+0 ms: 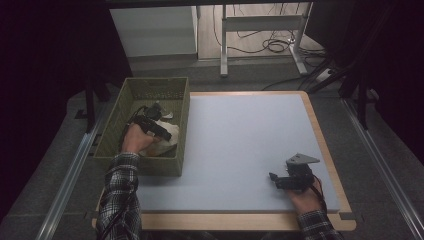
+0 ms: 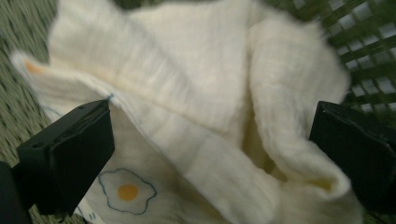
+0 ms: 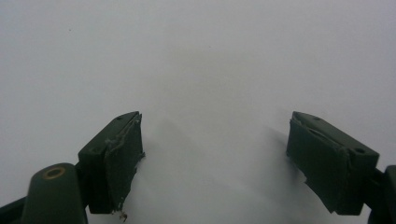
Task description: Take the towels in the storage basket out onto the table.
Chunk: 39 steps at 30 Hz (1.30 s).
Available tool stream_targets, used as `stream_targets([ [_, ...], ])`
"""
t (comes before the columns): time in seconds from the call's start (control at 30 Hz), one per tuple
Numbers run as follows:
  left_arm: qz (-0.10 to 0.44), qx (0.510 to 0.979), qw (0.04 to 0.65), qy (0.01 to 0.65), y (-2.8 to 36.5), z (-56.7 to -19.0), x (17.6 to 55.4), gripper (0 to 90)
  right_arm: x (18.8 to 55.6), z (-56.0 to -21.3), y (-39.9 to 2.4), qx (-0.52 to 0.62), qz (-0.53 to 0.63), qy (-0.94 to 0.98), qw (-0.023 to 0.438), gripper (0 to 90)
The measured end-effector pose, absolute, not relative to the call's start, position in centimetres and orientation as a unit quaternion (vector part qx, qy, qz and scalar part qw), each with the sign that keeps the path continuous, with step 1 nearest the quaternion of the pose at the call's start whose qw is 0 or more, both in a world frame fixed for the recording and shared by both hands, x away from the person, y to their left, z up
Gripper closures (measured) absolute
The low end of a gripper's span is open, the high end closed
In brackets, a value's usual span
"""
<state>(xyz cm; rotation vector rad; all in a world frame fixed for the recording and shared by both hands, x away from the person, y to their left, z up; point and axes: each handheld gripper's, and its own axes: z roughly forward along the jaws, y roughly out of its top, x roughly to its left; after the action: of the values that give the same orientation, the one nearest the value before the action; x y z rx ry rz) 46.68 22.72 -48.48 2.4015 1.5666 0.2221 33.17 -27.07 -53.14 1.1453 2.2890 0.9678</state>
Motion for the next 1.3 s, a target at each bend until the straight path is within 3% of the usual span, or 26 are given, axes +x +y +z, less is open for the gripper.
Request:
stream_targets([
  [0.13, 0.051, 0.818, 0.1, 0.565, 22.9, -49.6, 47.0, 4.6, 33.2, -53.1, -27.1, 0.41, 0.346, 0.819, 0.201, 18.6],
  [0.27, 0.034, 0.814, 0.089, 0.573, 23.0, -50.1, 47.1, 16.5, 33.2, -53.1, -27.1, 0.41, 0.347, 0.819, 0.201, 18.6],
  [0.33, 0.042, 0.812, 0.076, 0.577, 22.9, -50.0, 47.2, 26.4, 33.2, -53.1, -27.1, 0.41, 0.346, 0.819, 0.201, 18.6],
  [0.5, 0.053, 0.814, 0.053, 0.576, 23.0, -49.6, 47.2, 61.8, 33.2, -53.1, -27.1, 0.41, 0.346, 0.819, 0.201, 18.6],
  [0.63, 0.052, 0.808, 0.079, 0.581, 23.7, -49.4, 47.1, 78.0, 33.2, -53.1, -27.1, 0.41, 0.347, 0.819, 0.201, 18.5],
  [0.93, 0.073, 0.795, 0.169, 0.578, 25.9, -46.6, 46.0, 81.3, 33.2, -53.1, -27.1, 0.41, 0.346, 0.819, 0.201, 18.5],
  [1.3, 0.091, 0.788, 0.232, 0.563, 26.5, -43.1, 44.8, 81.3, 33.2, -53.1, -27.1, 0.41, 0.346, 0.82, 0.201, 18.6],
])
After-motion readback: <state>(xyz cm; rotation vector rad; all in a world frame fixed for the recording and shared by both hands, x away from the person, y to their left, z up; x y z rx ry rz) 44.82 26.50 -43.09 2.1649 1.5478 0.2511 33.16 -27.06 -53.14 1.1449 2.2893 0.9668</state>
